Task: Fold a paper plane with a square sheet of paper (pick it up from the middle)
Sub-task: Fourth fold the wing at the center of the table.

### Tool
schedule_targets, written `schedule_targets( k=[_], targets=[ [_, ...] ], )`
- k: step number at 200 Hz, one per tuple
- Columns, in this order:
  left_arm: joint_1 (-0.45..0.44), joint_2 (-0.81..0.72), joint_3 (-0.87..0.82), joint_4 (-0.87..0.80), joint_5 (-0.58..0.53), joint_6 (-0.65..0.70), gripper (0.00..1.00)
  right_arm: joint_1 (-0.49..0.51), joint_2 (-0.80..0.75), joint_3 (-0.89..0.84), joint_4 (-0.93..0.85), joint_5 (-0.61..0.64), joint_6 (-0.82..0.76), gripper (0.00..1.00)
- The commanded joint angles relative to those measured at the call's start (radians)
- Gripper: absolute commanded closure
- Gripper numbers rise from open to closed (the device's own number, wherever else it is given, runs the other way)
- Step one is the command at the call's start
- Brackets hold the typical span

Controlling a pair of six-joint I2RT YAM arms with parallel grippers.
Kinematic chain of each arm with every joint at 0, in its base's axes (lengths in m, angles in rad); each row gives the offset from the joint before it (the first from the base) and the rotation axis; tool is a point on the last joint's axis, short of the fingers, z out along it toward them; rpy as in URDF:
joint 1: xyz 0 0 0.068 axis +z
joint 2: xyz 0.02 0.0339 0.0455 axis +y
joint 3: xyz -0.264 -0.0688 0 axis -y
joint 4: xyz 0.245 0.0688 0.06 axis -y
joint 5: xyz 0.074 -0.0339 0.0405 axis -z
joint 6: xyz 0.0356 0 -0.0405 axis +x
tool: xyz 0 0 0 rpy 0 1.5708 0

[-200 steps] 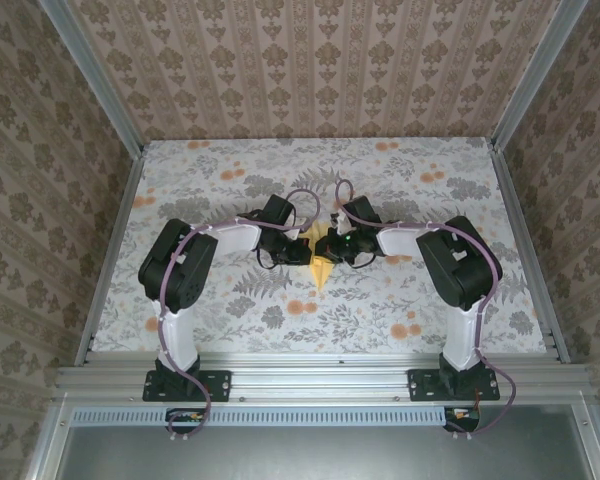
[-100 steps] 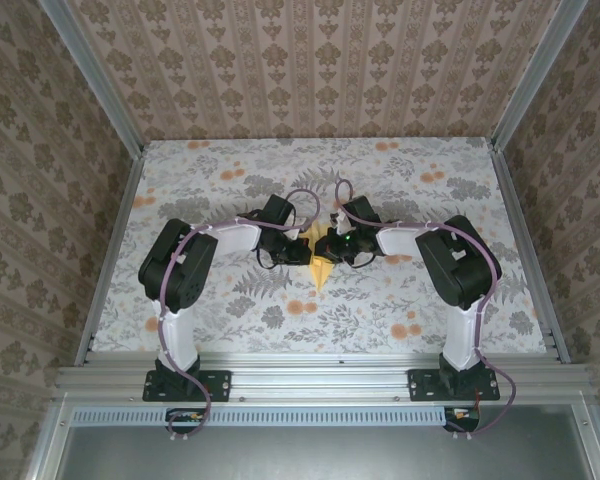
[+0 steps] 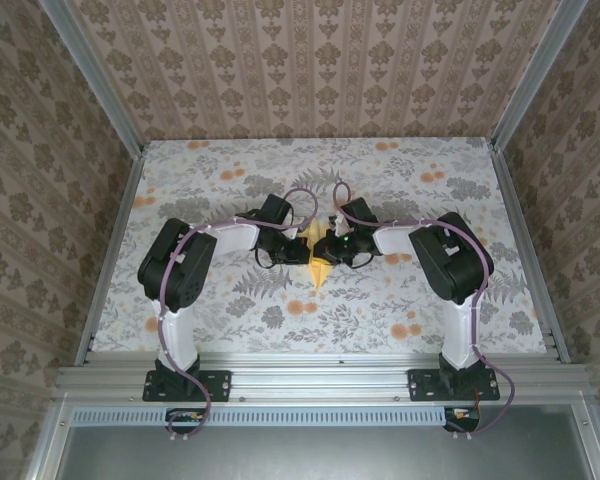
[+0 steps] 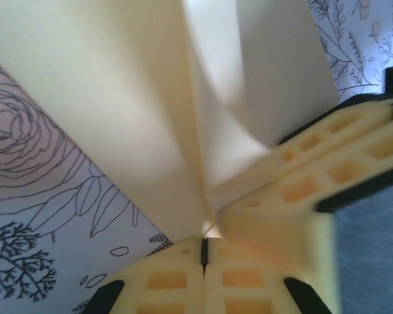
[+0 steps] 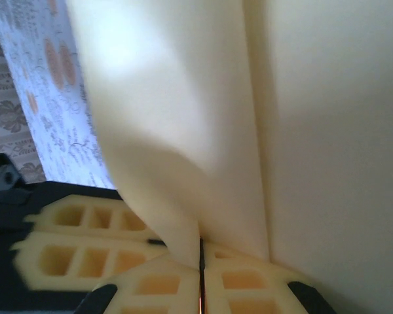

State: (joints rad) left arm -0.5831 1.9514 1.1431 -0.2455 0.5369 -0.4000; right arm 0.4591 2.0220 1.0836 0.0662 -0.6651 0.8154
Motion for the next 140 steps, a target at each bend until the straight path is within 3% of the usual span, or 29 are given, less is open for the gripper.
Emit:
schedule_targets(
  k=[1, 43, 140],
  targets=[
    [0.009, 0.018, -0.025, 0.026, 0.005, -0.01, 1.0, 0.017, 0.027, 0.004, -0.009, 0.009, 0.007, 0.89],
    [0.017, 0.013, -0.038, 0.043, 0.02, -0.021, 1.0, 0.018, 0.034, -0.002, 0.006, 0.005, 0.016, 0.88],
    [0.03, -0.107, -0.051, 0.046, 0.023, -0.06, 0.97, 0.018, 0.032, -0.03, 0.015, 0.009, -0.001, 0.73]
  ],
)
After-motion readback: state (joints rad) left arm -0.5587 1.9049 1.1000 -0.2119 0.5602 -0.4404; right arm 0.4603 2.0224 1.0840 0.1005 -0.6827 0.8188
